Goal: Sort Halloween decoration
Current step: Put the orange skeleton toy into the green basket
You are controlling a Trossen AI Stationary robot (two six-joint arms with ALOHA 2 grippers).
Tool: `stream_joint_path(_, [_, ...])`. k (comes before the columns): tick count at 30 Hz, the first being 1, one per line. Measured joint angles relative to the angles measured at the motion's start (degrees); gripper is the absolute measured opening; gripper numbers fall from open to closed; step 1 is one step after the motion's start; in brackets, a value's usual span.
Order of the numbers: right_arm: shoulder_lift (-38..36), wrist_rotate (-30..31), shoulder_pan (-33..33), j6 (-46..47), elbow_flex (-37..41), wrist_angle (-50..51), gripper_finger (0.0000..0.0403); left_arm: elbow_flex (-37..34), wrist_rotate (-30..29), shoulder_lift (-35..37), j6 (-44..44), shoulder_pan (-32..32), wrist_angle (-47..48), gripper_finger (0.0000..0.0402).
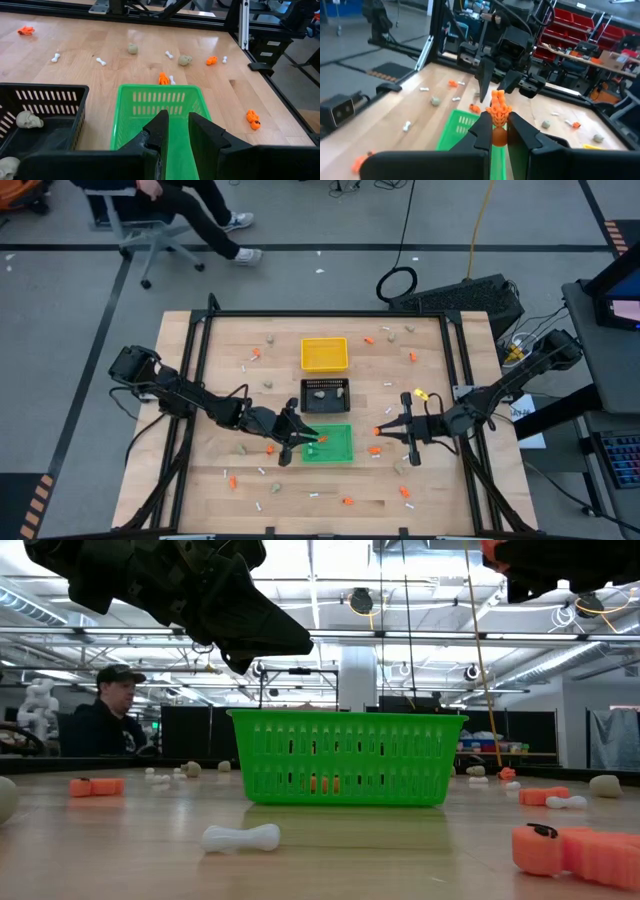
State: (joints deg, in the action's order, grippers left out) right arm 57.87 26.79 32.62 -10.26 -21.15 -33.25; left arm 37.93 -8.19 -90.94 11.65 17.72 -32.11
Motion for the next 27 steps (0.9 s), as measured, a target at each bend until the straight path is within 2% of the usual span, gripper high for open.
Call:
stream_joint_path(12, [0.0,0.0,0.0,-16.9,0.0,2.7,0.0018,0.0,0.0,0.0,0.0,0.0,0.0,0.0073])
stream_joint_path(23, [0.0,0.0,0.0,-28.9,0.0,2.6,0.0018,0.0,0.0,0.0,0.0,0.0,0.0,0.0073])
stream_joint_path(27, [0.0,0.0,0.0,-30.3,0.0,2.6,0.0018,0.0,0.0,0.0,0.0,0.0,0.0,0.0073])
